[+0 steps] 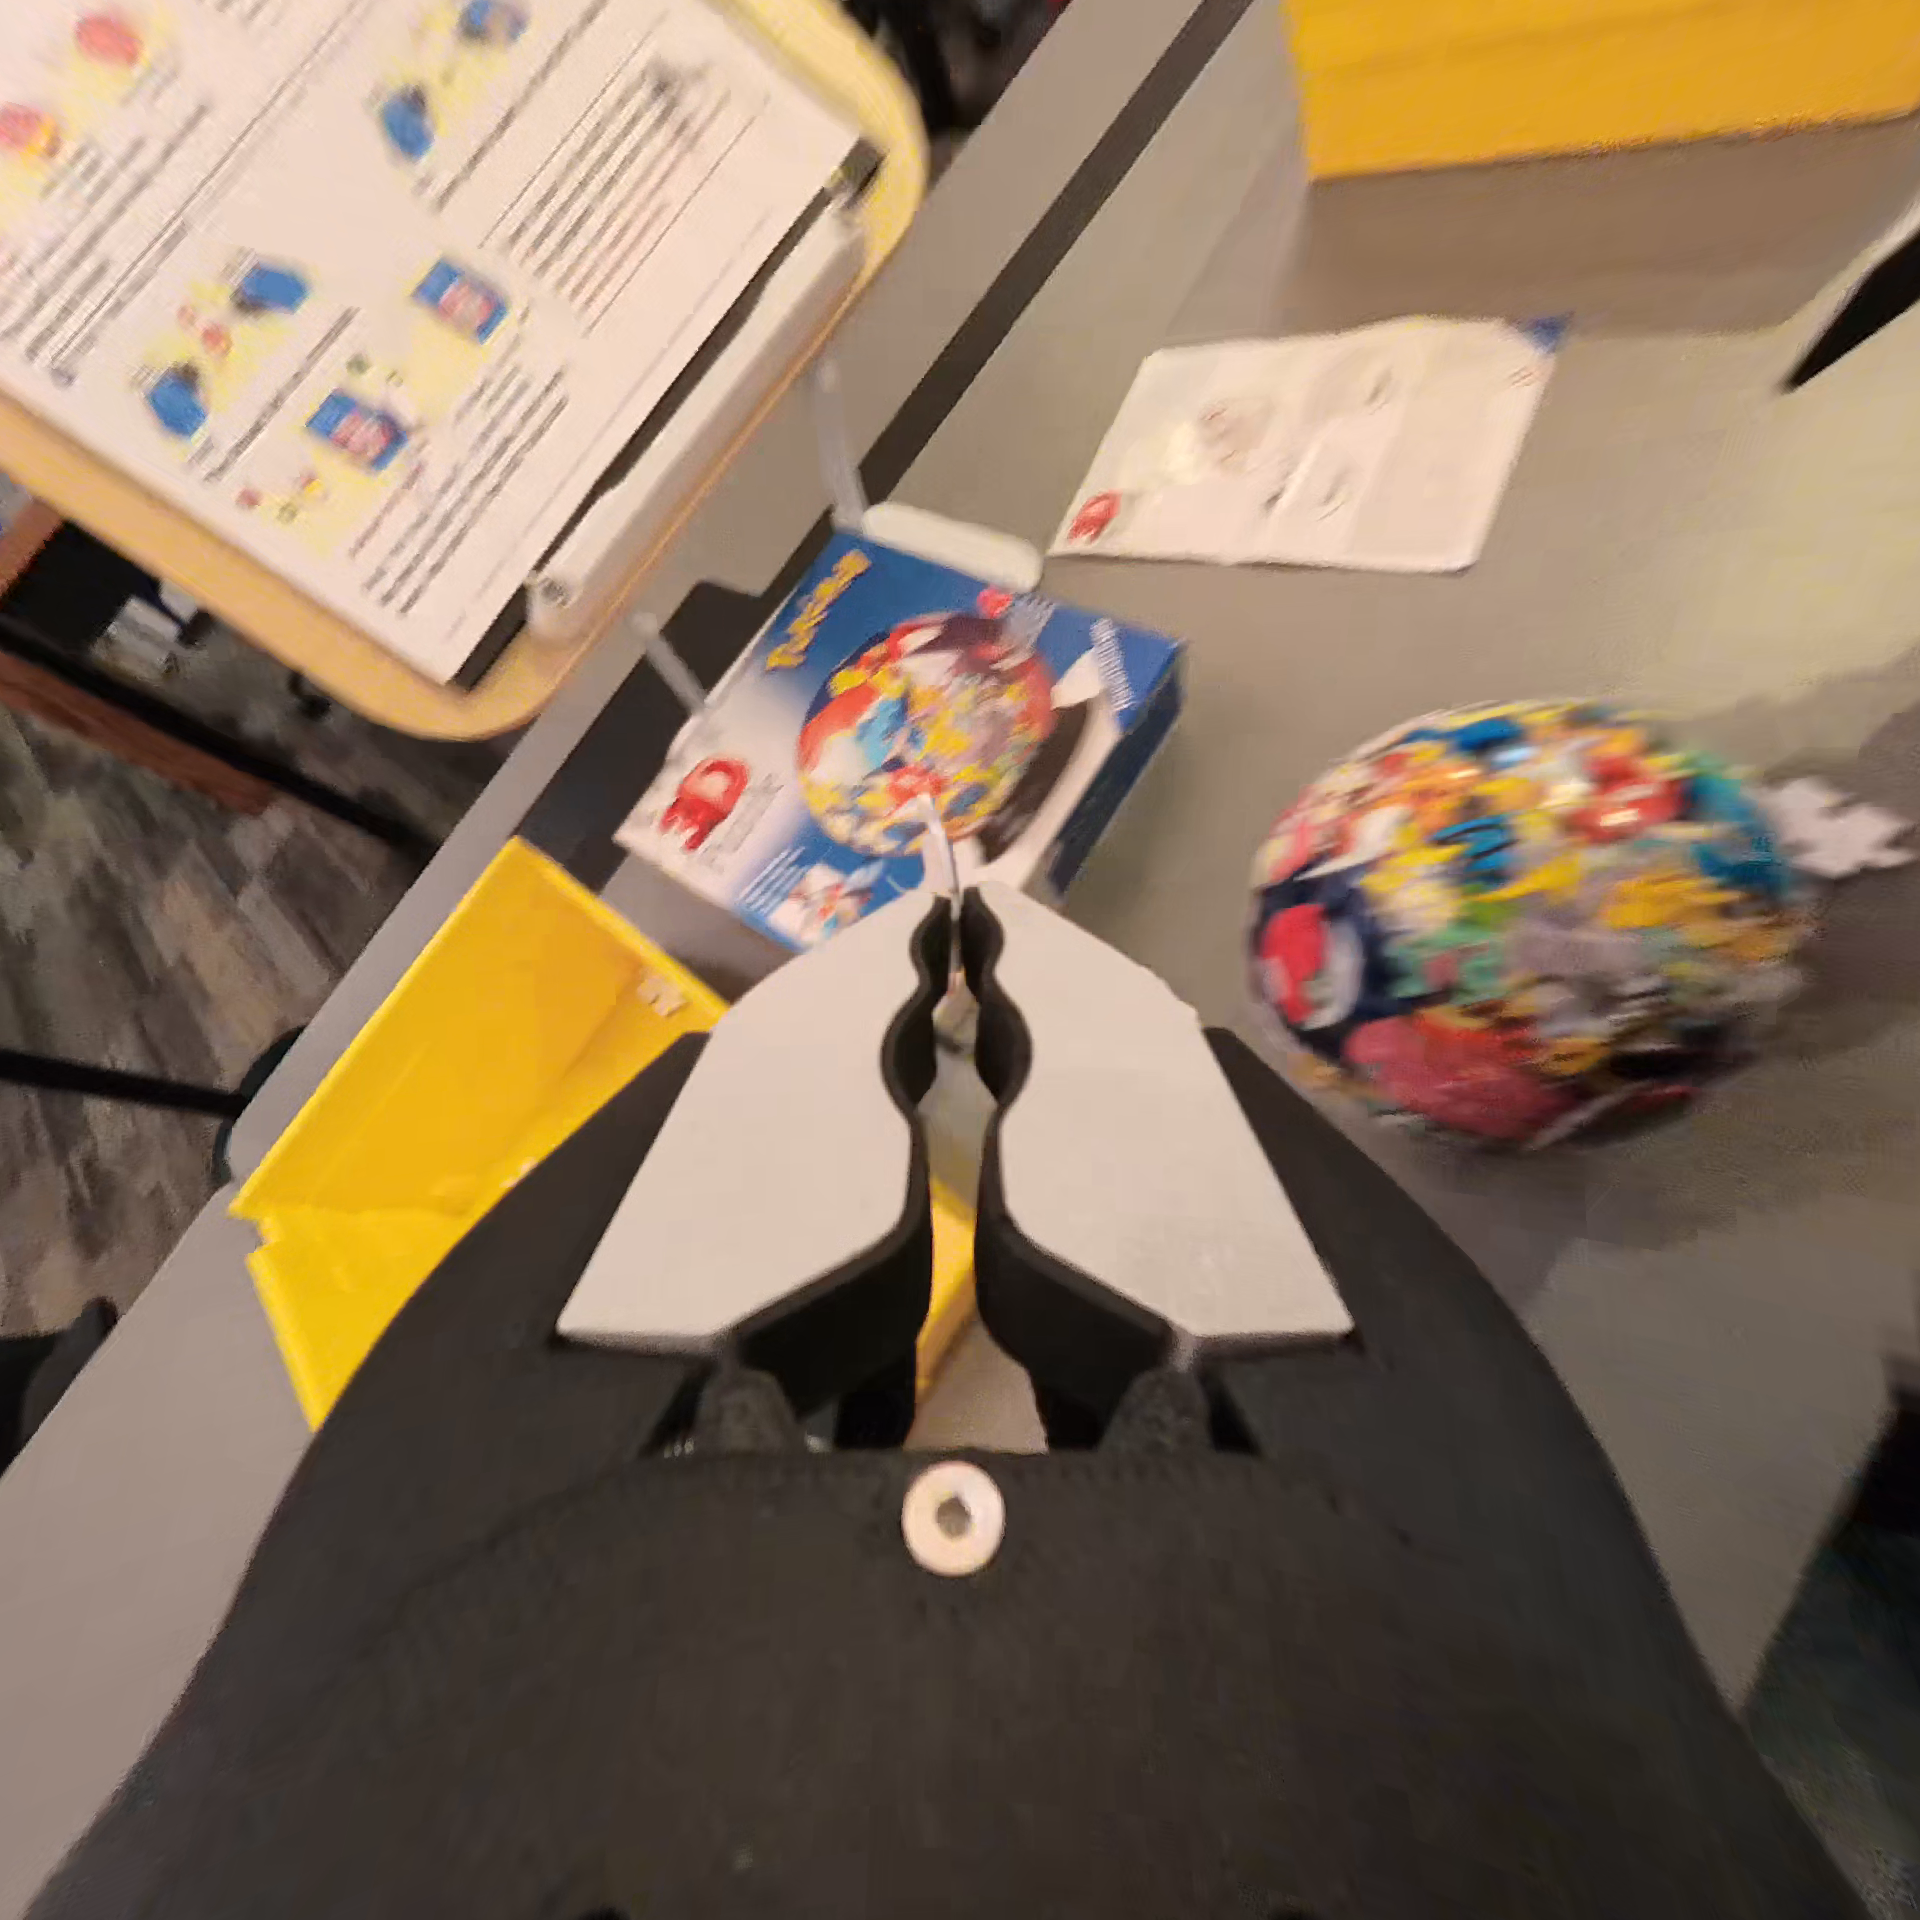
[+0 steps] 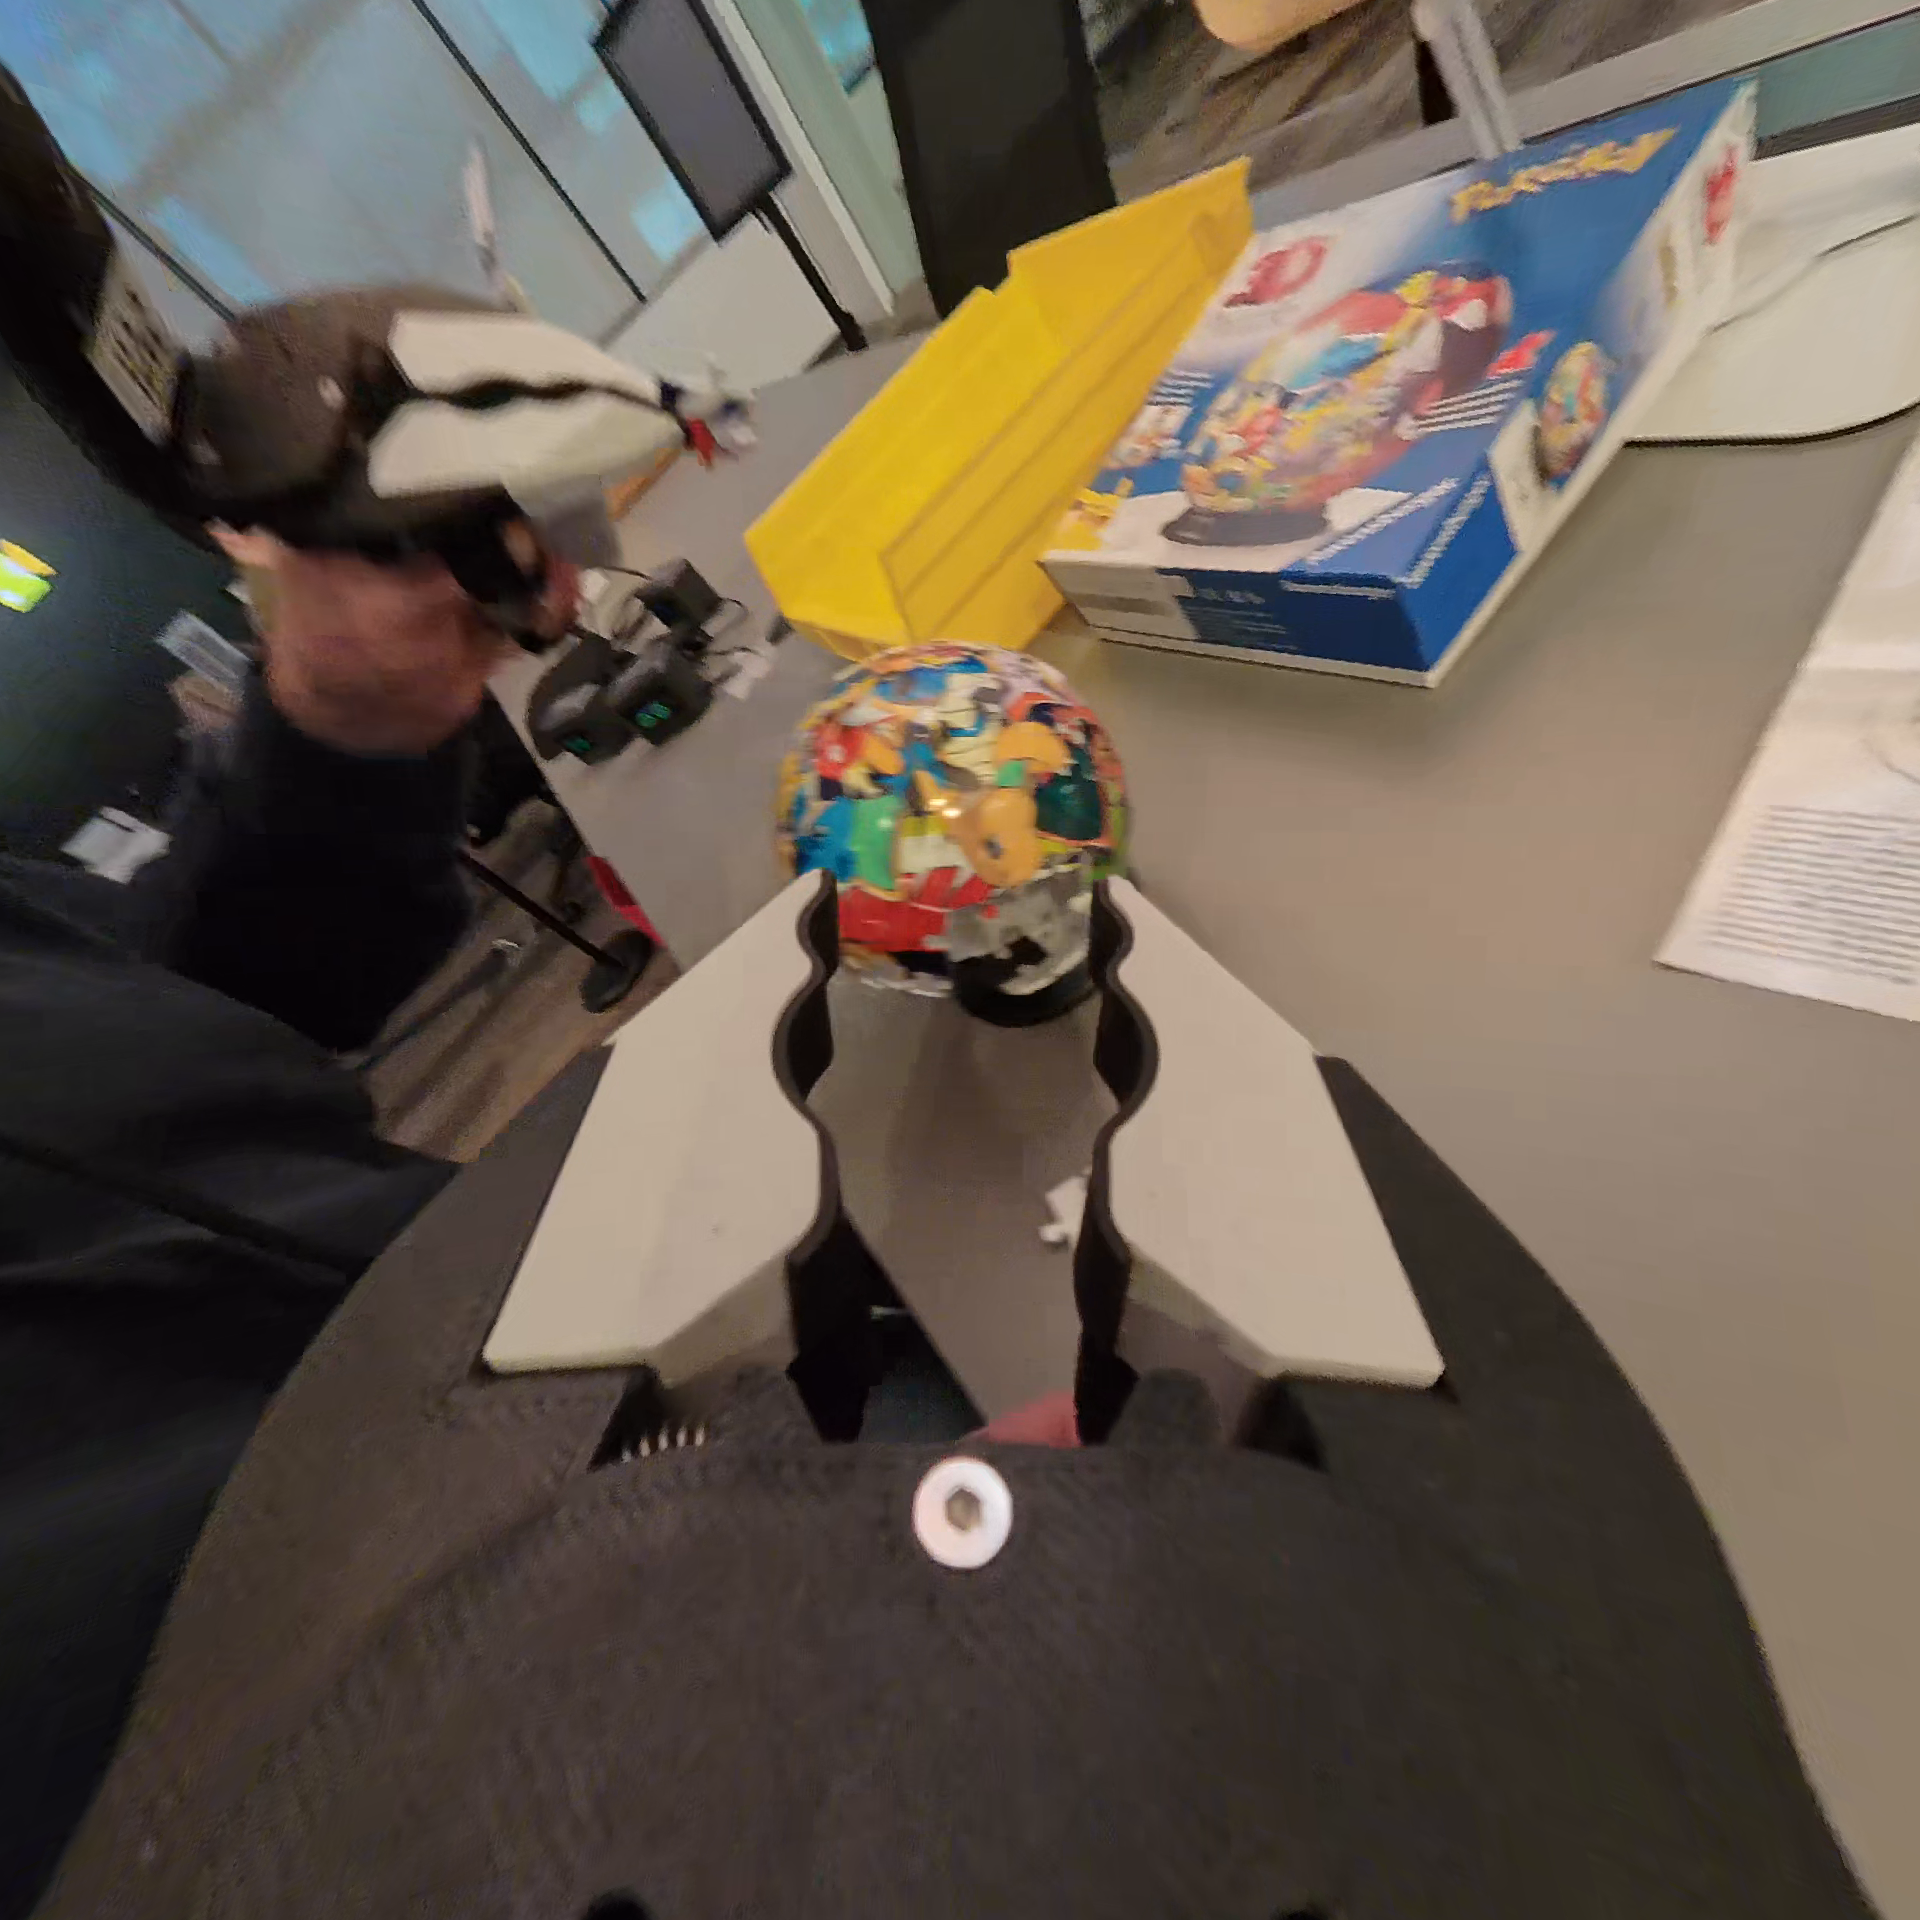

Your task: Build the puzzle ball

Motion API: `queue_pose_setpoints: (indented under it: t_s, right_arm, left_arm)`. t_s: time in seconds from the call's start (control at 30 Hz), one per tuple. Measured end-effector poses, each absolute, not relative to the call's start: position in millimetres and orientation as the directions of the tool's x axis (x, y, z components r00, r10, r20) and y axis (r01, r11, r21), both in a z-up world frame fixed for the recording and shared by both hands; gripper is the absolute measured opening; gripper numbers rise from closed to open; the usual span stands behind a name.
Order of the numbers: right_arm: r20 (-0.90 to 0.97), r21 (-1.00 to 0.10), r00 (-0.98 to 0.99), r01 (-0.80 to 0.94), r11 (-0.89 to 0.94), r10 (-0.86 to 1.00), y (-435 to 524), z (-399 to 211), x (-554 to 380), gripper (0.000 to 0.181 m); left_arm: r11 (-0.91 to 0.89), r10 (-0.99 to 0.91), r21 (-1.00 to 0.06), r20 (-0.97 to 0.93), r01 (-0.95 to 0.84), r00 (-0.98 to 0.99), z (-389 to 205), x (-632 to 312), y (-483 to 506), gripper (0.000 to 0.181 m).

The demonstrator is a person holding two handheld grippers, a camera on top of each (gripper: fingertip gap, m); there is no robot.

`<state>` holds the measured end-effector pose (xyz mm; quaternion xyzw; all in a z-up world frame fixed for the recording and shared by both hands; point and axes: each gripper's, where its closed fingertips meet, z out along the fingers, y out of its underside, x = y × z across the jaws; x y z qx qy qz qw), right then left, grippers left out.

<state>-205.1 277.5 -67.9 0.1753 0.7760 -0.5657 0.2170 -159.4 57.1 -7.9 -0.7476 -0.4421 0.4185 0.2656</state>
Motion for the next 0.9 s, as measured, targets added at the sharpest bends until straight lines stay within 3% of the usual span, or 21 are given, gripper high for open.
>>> queue_pose_setpoints:
  t_s: [0.17, 0.43, 0.63, 0.77, 0.9]
  right_arm:
    - [-0.651, -0.739, -0.755, 0.606, 0.296, -0.078, 288.8, -57.2, -161.1, 0.047]
    - [-0.823, -0.567, -0.547, 0.771, 0.292, -0.155, 299.9, -59.3, -145.3, 0.049]
    - [-0.858, -0.508, -0.490, 0.767, 0.391, -0.155, 302.0, -81.5, -136.1, 0.046]
    - [-0.891, -0.453, -0.424, 0.802, 0.389, -0.163, 300.8, -88.7, -144.6, 0.035]
    - [-0.881, -0.469, -0.450, 0.783, 0.409, -0.149, 297.0, -98.8, -154.7, 0.022]
  left_arm:
    - [-0.467, 0.870, -0.811, -0.352, 0.351, 0.346, -24.7, -140.3, 167.1, 0.002]
    - [-0.689, 0.723, -0.669, -0.608, 0.280, 0.328, -63.9, -139.0, 261.1, 0.002]
    - [-0.783, 0.622, -0.568, -0.709, 0.252, 0.332, -88.0, -148.8, 297.9, 0.002]
    - [-0.822, 0.569, -0.505, -0.753, 0.265, 0.330, -103.7, -155.1, 301.2, 0.002]
    - [-0.841, 0.537, -0.467, -0.781, 0.275, 0.318, -112.8, -161.3, 300.1, 0.002]
